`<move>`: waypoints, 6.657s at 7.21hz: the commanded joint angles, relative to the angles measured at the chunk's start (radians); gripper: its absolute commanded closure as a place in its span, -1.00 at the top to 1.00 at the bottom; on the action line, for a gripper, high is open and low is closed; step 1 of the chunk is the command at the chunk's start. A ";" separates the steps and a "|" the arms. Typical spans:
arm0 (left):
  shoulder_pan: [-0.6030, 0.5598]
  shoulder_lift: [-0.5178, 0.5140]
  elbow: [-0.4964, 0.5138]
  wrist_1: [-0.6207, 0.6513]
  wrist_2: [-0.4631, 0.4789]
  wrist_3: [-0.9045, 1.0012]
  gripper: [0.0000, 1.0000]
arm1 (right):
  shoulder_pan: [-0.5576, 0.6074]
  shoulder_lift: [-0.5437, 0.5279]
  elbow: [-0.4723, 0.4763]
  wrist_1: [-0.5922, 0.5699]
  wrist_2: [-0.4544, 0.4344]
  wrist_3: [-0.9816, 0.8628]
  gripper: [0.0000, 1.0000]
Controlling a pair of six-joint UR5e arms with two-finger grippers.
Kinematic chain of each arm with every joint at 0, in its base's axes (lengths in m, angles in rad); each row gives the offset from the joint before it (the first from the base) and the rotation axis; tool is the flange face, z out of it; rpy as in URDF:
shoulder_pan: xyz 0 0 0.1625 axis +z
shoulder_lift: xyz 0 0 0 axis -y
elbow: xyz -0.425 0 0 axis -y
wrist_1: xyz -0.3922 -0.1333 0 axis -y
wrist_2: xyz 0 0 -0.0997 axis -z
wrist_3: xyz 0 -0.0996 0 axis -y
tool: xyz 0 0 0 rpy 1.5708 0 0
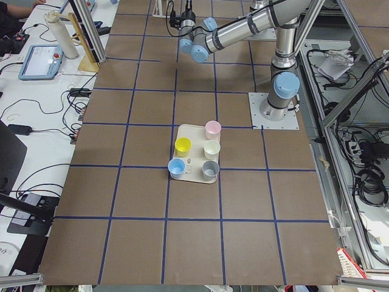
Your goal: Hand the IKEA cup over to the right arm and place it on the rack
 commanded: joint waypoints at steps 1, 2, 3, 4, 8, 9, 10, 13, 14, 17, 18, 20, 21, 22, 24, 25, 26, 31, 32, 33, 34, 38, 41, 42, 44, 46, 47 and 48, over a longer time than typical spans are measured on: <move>0.002 0.000 0.001 0.001 -0.001 -0.025 0.36 | -0.004 0.000 0.000 0.001 0.001 0.001 0.14; 0.002 0.002 0.002 0.001 -0.001 -0.027 0.37 | -0.004 0.000 -0.002 0.003 0.001 0.003 0.09; 0.002 0.006 0.002 0.001 -0.002 -0.048 0.39 | -0.005 -0.002 -0.003 0.003 0.001 0.003 0.06; 0.014 0.018 0.005 0.003 0.002 -0.071 0.50 | -0.013 -0.003 -0.020 -0.002 0.001 0.007 0.04; 0.242 0.049 0.008 0.065 0.325 -0.120 1.00 | -0.097 -0.009 -0.081 -0.188 -0.142 0.123 0.03; 0.270 0.031 0.006 0.137 0.399 -0.123 1.00 | -0.096 -0.011 -0.078 -0.288 -0.224 0.191 0.02; 0.319 0.011 0.006 0.185 0.492 -0.137 1.00 | -0.094 -0.014 -0.074 -0.401 -0.343 0.269 0.02; 0.321 0.035 0.163 0.196 0.918 -0.339 1.00 | -0.060 -0.043 -0.069 -0.622 -0.664 0.319 0.01; 0.319 0.058 0.198 0.196 1.079 -0.341 1.00 | -0.060 -0.043 -0.069 -0.754 -0.741 0.320 0.02; 0.316 0.199 0.244 0.162 1.557 -0.370 1.00 | -0.063 -0.012 -0.074 -1.052 -0.920 0.206 0.05; 0.308 0.227 0.276 0.145 1.657 -0.451 1.00 | -0.066 0.004 -0.081 -1.113 -0.983 0.150 0.07; 0.238 0.241 0.389 0.026 1.786 -0.586 1.00 | -0.069 0.041 -0.081 -1.253 -1.074 0.011 0.05; 0.194 0.229 0.450 -0.034 1.808 -0.684 1.00 | -0.071 0.057 -0.081 -1.299 -1.100 -0.044 0.05; 0.154 0.221 0.466 -0.046 1.808 -0.783 1.00 | -0.073 0.070 -0.081 -1.307 -1.100 -0.046 0.05; 0.114 0.253 0.425 -0.036 1.793 -0.788 1.00 | -0.076 0.103 -0.081 -1.345 -1.102 -0.048 0.05; 0.123 0.264 0.416 -0.036 1.793 -0.731 1.00 | -0.079 0.115 -0.078 -1.356 -1.100 -0.048 0.06; 0.155 0.264 0.416 -0.034 1.786 -0.677 1.00 | -0.080 0.142 -0.077 -1.381 -1.102 -0.050 0.07; 0.212 0.256 0.420 -0.031 1.774 -0.611 1.00 | -0.079 0.180 -0.078 -1.408 -1.110 -0.034 1.00; 0.207 0.256 0.419 -0.031 1.777 -0.643 1.00 | -0.076 0.169 -0.081 -1.407 -1.105 -0.034 1.00; 0.204 0.256 0.417 -0.031 1.776 -0.648 1.00 | -0.067 0.140 -0.080 -1.396 -1.100 -0.034 1.00; 0.201 0.256 0.417 -0.031 1.776 -0.649 1.00 | -0.028 0.085 -0.078 -1.358 -1.102 -0.033 1.00; 0.190 0.258 0.417 -0.030 1.777 -0.648 1.00 | 0.217 -0.119 -0.075 -1.134 -1.103 0.171 1.00; 0.187 0.259 0.417 -0.030 1.776 -0.646 1.00 | 0.373 -0.193 -0.077 -1.047 -1.102 0.246 1.00; 0.187 0.261 0.420 -0.028 1.776 -0.645 1.00 | 0.389 -0.205 -0.078 -1.042 -1.102 0.257 1.00; 0.184 0.278 0.416 -0.031 1.776 -0.648 1.00 | 0.397 -0.199 -0.066 -1.043 -1.096 0.253 1.00; 0.184 0.304 0.436 -0.028 1.764 -0.648 1.00 | 0.397 -0.192 -0.069 -1.056 -1.085 0.254 1.00; 0.178 0.287 0.410 0.007 1.763 -0.648 1.00 | 0.397 -0.190 -0.072 -1.056 -1.085 0.254 1.00; 0.158 0.285 0.393 0.038 1.759 -0.652 1.00 | 0.397 -0.190 -0.072 -1.057 -1.087 0.254 1.00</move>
